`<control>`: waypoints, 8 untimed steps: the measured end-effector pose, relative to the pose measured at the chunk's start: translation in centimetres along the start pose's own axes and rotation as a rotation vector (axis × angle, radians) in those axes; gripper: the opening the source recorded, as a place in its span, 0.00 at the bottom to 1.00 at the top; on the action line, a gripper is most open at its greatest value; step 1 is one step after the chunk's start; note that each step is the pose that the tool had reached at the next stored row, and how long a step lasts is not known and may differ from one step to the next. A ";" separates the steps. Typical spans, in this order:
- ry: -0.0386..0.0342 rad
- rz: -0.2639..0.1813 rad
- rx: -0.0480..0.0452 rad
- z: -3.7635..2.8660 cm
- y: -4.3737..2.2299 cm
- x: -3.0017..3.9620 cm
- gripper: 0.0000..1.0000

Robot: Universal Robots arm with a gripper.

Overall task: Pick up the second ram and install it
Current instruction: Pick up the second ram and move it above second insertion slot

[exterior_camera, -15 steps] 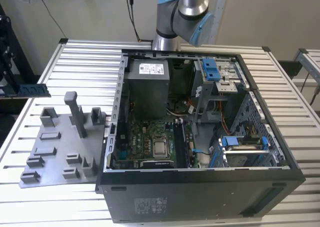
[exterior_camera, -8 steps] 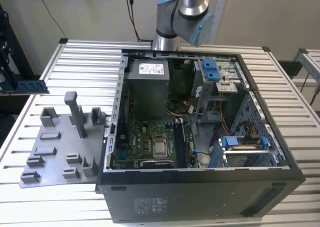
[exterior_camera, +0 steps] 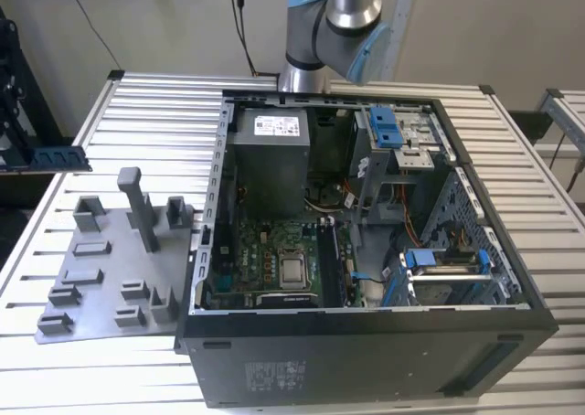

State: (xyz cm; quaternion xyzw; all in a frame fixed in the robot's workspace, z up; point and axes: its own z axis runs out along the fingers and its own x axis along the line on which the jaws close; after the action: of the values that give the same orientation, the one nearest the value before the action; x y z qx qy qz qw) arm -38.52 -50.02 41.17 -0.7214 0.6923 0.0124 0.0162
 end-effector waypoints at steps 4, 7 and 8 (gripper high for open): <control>0.0000 0.000 -0.0001 0.01 -0.67 0.03 0.14; -0.0001 0.000 -0.0003 0.01 -1.25 0.05 0.14; -0.0001 0.000 -0.0004 0.01 -1.42 0.06 0.14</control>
State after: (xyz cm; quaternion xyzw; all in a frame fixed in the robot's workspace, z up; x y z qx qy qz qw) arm -37.09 -50.02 41.16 -0.7213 0.6923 0.0125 0.0161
